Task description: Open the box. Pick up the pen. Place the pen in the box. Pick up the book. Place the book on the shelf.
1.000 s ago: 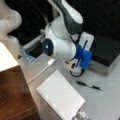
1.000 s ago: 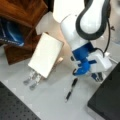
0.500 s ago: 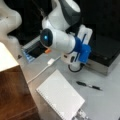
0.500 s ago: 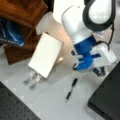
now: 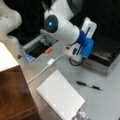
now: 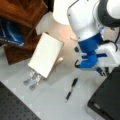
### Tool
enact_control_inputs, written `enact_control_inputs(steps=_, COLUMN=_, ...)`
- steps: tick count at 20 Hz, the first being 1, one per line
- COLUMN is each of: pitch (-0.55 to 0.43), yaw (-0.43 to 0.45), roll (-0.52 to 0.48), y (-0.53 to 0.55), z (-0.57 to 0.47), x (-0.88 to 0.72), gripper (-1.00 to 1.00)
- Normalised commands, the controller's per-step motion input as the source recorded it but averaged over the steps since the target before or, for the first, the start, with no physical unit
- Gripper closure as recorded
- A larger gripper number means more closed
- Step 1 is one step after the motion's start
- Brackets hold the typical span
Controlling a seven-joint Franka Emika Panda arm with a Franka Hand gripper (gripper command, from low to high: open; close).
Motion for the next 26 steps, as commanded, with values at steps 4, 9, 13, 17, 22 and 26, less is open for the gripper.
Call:
enact_control_inputs(steps=4, pitch=0.086, yaw=0.095, roll=-0.28, y=0.6, z=0.52, x=0.1, gripper=1.0)
enact_control_inputs(steps=9, pitch=0.072, yaw=0.144, roll=-0.236, y=0.53, z=0.43, x=0.06, gripper=1.0)
enact_control_inputs(steps=13, pitch=0.078, yaw=0.173, roll=-0.126, y=0.39, z=0.31, x=0.03, gripper=1.0)
enact_control_inputs(steps=17, pitch=0.074, yaw=0.167, roll=-0.063, y=0.31, z=0.27, x=0.03, gripper=1.0)
enact_control_inputs(steps=22, pitch=0.046, yaw=0.121, roll=0.009, y=0.31, z=0.26, x=0.02, gripper=1.0)
enact_control_inputs(steps=26, pitch=0.028, yaw=0.088, roll=0.093, y=0.32, z=0.26, x=0.0, gripper=1.0)
